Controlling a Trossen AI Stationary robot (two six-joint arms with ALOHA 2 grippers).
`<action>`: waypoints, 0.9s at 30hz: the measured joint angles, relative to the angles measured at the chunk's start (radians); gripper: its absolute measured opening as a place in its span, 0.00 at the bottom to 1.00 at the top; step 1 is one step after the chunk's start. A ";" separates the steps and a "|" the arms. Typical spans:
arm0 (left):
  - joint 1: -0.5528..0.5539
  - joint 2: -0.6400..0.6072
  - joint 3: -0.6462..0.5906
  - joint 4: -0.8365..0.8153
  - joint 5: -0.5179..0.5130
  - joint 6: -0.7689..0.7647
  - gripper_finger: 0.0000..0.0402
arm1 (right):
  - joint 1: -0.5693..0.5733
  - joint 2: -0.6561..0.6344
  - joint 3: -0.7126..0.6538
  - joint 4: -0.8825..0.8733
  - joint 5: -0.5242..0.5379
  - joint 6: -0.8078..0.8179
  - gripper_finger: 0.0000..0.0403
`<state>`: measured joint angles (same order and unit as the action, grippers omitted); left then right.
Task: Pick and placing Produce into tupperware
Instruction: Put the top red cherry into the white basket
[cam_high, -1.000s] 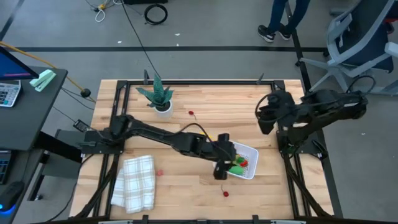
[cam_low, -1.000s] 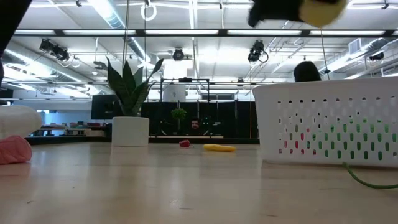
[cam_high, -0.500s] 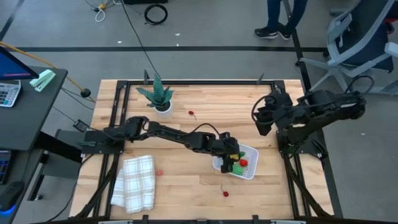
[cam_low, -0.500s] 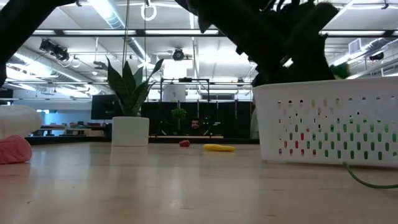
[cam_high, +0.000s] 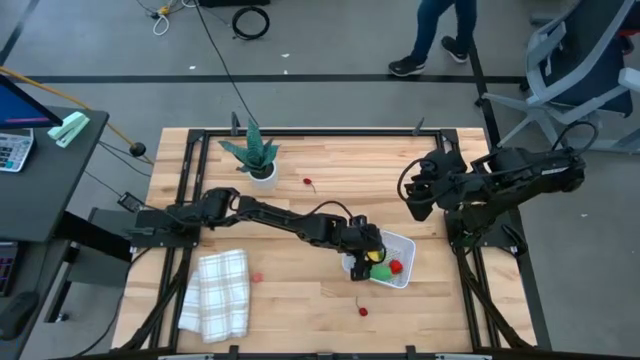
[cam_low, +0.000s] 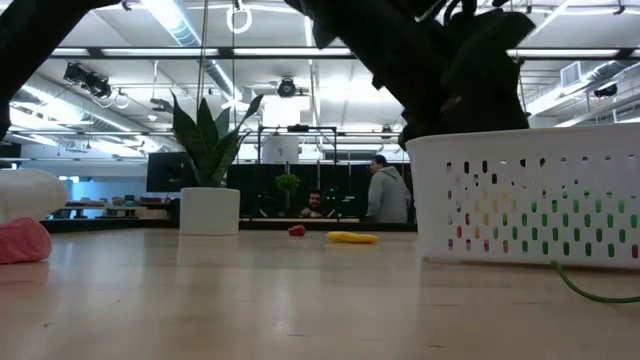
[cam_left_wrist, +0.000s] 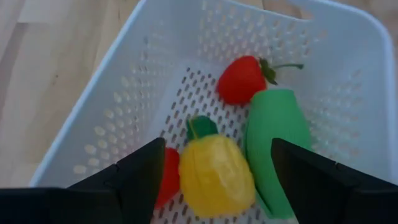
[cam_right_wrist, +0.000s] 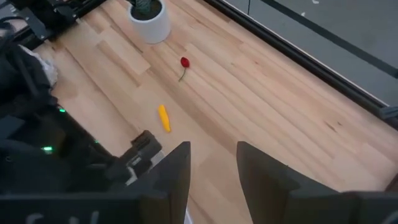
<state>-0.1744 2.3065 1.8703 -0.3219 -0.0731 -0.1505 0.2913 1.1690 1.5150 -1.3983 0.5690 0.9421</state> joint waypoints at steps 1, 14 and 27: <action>-0.003 -0.007 0.012 -0.024 0.000 0.006 0.75 | 0.000 0.000 0.000 0.000 -0.001 0.000 0.34; 0.074 -0.080 0.464 -0.953 -0.230 0.275 0.73 | 0.000 0.000 0.000 -0.006 -0.028 -0.002 0.34; 0.322 -0.094 0.230 -1.058 -0.191 0.533 0.71 | 0.000 0.000 0.000 -0.010 -0.028 -0.022 0.34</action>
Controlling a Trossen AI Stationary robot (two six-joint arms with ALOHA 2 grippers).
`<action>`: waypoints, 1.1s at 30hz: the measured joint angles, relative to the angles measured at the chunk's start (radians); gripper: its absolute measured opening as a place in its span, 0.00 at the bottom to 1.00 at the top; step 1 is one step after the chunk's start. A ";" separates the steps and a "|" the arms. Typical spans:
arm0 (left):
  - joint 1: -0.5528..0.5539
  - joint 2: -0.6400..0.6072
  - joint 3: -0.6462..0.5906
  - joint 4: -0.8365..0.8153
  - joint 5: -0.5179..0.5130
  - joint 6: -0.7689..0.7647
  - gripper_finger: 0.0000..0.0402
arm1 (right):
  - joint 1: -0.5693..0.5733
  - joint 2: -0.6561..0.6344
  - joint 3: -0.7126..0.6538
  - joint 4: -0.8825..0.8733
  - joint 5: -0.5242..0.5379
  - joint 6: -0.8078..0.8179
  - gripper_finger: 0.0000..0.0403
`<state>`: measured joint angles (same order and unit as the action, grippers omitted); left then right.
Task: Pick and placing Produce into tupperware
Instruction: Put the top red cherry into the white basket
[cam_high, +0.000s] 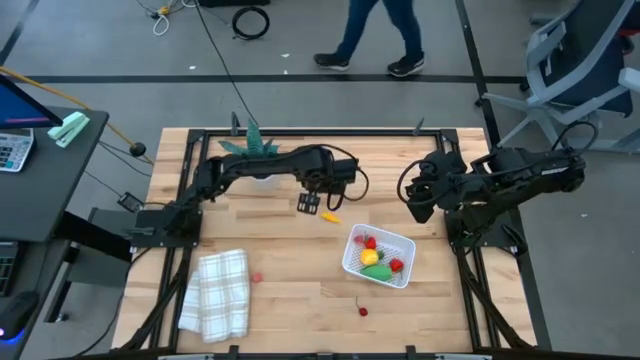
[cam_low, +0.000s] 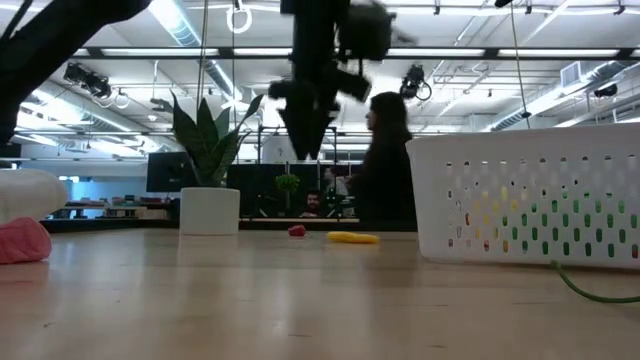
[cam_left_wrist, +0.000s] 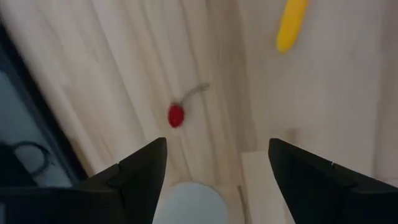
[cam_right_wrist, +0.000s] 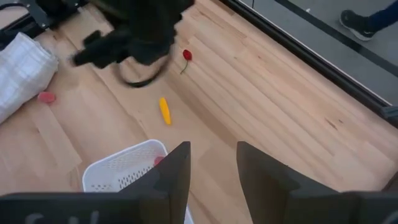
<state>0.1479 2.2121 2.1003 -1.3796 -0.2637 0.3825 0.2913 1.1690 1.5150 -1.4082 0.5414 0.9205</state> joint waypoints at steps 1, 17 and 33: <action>0.017 0.001 -0.030 0.011 0.007 0.009 0.71 | 0.000 0.000 0.000 0.000 0.000 0.000 0.34; 0.200 0.002 -0.273 0.244 0.110 0.108 0.71 | 0.000 0.000 0.000 0.001 0.001 -0.006 0.34; 0.240 0.002 -0.288 0.323 0.277 0.180 0.71 | 0.000 0.000 0.000 0.001 0.001 -0.003 0.34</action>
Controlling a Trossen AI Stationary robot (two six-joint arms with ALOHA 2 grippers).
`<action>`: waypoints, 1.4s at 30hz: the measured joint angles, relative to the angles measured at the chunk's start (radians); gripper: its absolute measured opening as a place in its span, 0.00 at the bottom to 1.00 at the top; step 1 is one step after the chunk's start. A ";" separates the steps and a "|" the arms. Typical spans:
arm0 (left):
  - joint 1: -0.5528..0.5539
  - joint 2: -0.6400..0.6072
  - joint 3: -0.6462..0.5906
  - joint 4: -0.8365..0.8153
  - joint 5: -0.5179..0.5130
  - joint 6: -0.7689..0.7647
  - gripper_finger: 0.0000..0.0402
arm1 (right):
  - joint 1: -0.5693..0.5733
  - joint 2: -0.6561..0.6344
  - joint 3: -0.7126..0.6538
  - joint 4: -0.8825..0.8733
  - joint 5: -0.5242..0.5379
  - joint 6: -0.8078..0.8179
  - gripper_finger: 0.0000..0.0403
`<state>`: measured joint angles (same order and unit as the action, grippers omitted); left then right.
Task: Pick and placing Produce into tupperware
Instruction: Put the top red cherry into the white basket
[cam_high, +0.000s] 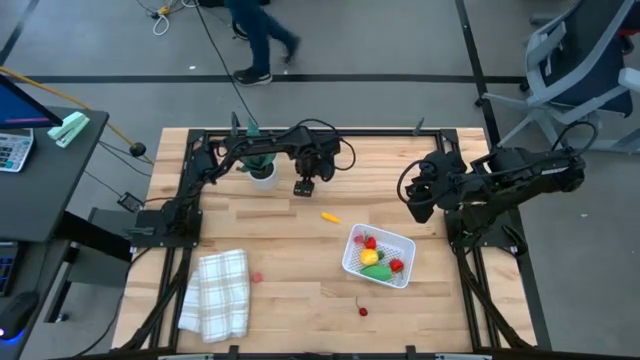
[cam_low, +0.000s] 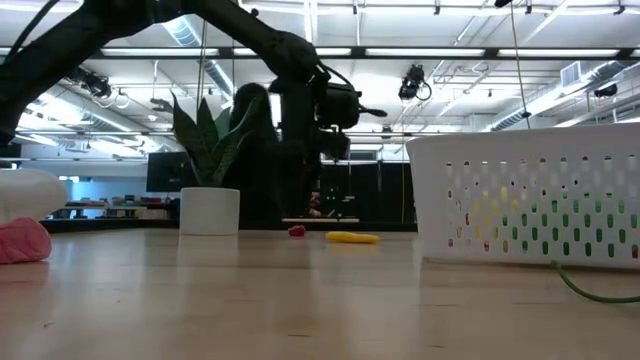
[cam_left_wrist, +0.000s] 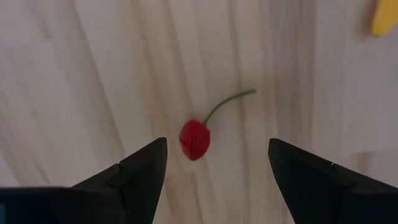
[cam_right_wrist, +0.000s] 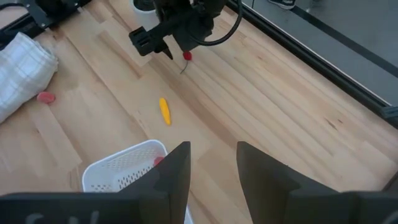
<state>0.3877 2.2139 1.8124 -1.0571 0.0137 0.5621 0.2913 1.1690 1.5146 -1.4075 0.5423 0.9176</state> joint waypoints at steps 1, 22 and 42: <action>0.003 0.000 -0.007 -0.001 0.001 0.000 0.71 | 0.000 0.000 0.000 0.000 0.000 0.004 0.34; 0.030 0.000 -0.087 0.082 0.005 -0.053 0.71 | 0.000 0.000 0.000 0.000 0.000 0.016 0.34; 0.023 0.024 -0.086 0.112 0.034 -0.136 0.20 | 0.000 0.000 0.000 0.000 0.000 0.016 0.34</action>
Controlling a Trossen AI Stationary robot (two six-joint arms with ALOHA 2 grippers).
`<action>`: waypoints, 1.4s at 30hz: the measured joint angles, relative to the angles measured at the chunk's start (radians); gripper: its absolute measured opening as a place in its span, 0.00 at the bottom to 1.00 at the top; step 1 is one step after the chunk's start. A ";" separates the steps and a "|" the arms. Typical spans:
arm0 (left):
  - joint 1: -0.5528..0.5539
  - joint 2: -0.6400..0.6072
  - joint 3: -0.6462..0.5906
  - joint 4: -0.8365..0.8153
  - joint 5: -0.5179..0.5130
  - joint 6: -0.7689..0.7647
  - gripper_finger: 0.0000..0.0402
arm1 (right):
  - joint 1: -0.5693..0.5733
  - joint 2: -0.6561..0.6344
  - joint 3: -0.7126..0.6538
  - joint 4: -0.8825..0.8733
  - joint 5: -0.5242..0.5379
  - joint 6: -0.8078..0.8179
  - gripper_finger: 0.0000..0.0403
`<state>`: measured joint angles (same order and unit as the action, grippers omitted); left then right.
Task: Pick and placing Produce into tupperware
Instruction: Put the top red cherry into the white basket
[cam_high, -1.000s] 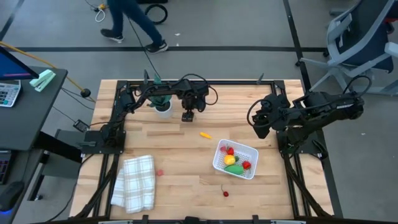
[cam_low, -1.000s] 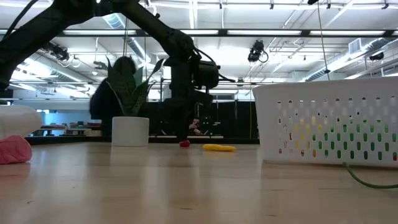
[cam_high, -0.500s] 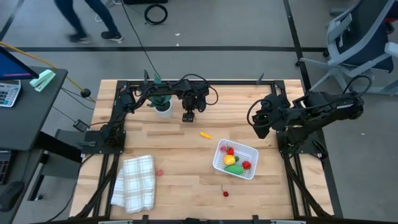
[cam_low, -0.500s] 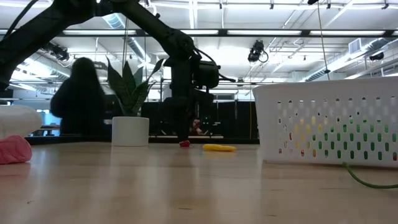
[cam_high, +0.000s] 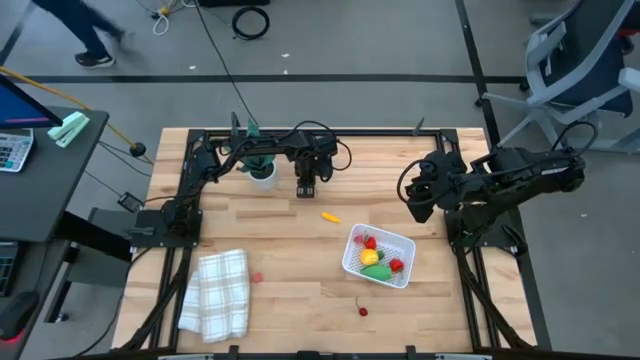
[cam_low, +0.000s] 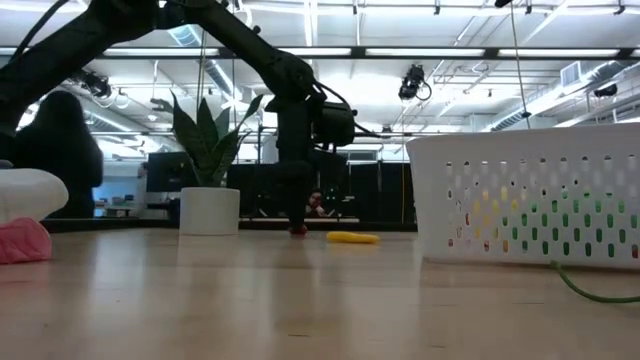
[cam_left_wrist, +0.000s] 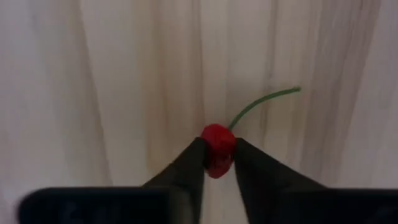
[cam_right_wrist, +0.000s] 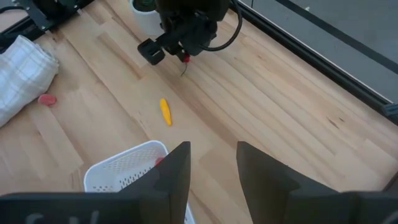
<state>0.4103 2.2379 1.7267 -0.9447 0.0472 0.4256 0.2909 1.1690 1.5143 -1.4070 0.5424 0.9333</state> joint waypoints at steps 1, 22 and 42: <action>0.000 0.000 0.000 -0.004 0.000 -0.021 0.15 | 0.000 0.000 0.000 0.000 0.000 0.000 0.34; -0.437 -0.016 0.486 -0.186 0.008 -0.285 0.03 | 0.000 0.000 0.000 -0.054 0.042 0.000 0.34; -0.591 0.205 0.487 0.265 -0.057 -0.718 0.14 | 0.000 0.000 0.000 -0.136 0.023 0.122 0.34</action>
<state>-0.1811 2.4428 2.2140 -0.6796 -0.0101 -0.2926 0.2913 1.1690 1.5139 -1.5435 0.5658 1.0548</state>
